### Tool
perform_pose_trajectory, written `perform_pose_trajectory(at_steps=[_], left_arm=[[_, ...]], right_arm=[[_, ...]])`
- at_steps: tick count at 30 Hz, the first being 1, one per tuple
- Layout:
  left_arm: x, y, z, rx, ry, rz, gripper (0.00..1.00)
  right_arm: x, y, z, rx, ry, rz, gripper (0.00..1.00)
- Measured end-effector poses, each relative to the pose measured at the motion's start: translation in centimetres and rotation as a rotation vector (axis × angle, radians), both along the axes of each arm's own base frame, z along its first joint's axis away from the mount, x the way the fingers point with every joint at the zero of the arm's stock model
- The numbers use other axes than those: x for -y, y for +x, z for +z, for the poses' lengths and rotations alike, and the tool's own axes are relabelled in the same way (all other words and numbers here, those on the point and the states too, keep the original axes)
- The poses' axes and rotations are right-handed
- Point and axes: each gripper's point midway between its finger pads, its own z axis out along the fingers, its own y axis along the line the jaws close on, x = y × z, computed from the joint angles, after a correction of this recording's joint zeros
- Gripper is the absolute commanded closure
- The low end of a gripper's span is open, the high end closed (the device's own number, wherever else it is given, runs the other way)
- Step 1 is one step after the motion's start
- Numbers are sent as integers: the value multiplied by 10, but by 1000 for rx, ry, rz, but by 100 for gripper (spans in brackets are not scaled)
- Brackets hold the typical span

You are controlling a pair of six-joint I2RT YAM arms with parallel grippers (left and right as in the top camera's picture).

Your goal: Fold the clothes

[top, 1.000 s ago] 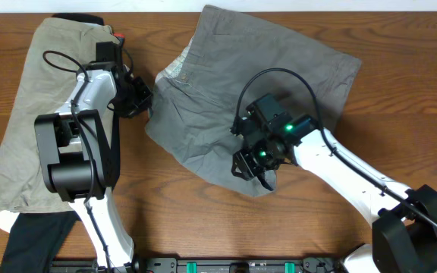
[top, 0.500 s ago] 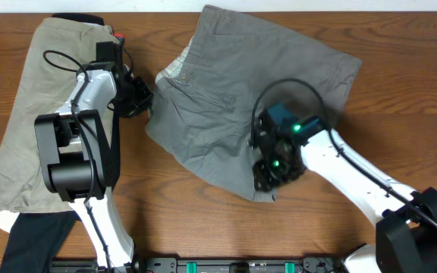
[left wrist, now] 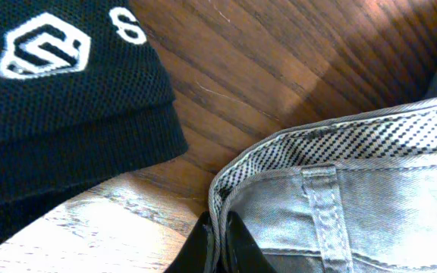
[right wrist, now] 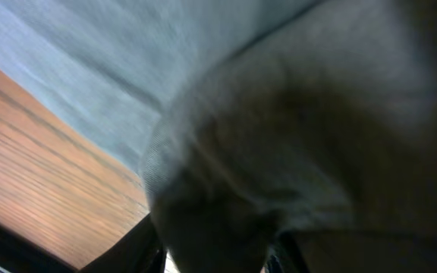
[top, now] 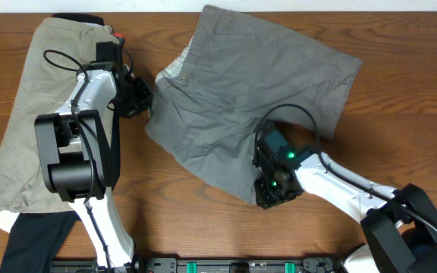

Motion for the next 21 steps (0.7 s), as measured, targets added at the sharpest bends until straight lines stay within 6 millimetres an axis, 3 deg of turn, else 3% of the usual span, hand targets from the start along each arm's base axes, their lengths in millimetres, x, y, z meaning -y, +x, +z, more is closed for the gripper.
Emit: perform_pose_trajectory(at_steps=[4,5,11,13,21], left_arm=[[0,0,0,-1,0,0,94],[0,0,0,-2,0,0,94],[1,-11,11,-18,5,-34,94],[1,-13,25,-1,11,-52,94],[-6,-38,126,138,103,-87,94]], right_arm=[[-3,1,-2,14,12,-38,96],[-3,0,-3,10,10,-48,99],[23,0,7,-47,-35,-164,99],[40,11,23,-35,-33,-247,99],[108,63,109,139,26,-522,99]])
